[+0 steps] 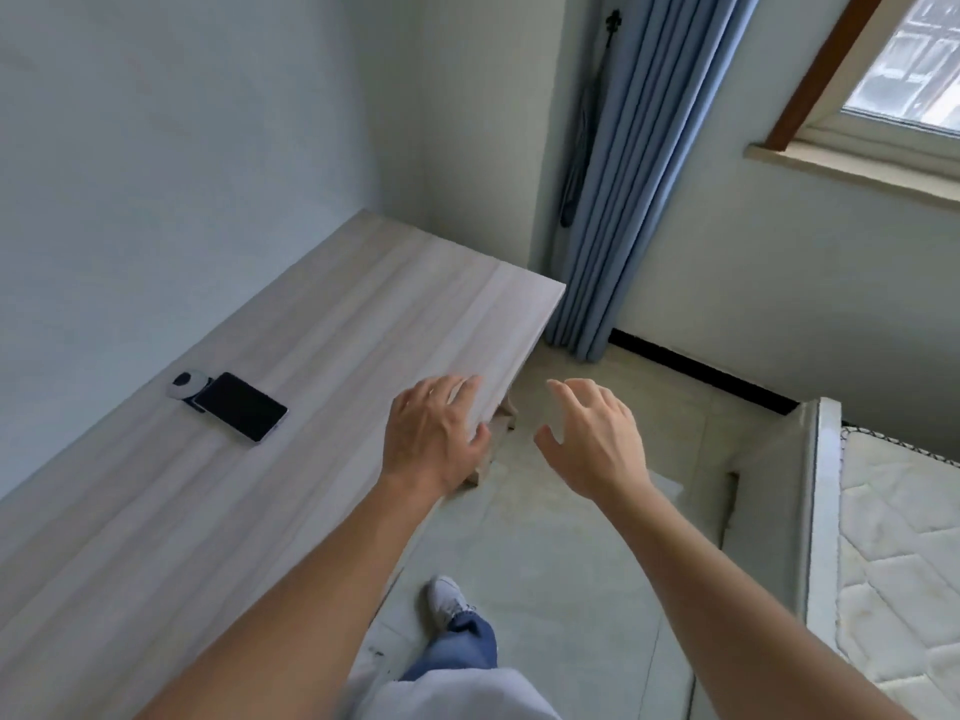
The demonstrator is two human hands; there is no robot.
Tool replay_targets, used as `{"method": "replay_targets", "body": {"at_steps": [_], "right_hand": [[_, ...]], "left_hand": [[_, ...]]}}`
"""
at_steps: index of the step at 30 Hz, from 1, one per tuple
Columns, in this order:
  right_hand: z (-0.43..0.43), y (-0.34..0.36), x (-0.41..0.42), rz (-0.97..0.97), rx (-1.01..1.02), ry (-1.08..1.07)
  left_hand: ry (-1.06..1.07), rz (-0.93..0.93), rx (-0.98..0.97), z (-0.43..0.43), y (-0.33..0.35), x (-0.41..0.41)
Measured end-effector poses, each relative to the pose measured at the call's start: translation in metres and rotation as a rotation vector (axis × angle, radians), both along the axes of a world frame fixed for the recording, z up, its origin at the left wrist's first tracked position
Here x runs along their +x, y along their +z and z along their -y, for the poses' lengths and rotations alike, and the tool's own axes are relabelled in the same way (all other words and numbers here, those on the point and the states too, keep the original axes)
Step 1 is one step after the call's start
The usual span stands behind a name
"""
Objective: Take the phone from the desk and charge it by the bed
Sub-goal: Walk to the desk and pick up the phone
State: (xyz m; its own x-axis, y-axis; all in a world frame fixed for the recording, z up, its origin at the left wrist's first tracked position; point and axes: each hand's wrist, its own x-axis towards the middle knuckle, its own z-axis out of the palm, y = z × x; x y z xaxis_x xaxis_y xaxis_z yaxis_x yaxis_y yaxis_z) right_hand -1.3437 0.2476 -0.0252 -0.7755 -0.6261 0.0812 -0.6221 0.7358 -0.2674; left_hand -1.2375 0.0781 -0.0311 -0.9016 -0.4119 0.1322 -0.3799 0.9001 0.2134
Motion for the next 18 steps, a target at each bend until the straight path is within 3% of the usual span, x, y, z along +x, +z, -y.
{"method": "replay_targets", "body": {"at_steps": [7,18], "right_hand": [[0.133,-0.002,-0.055,-0.021,0.027,0.187],[0.289,-0.025,-0.045,0.036,0.057,0.595]], "left_hand": [[0.182,-0.007,0.021,0.103,-0.008,-0.018],[0.634,-0.014,0.074,0.193,-0.030,0.042]]}}
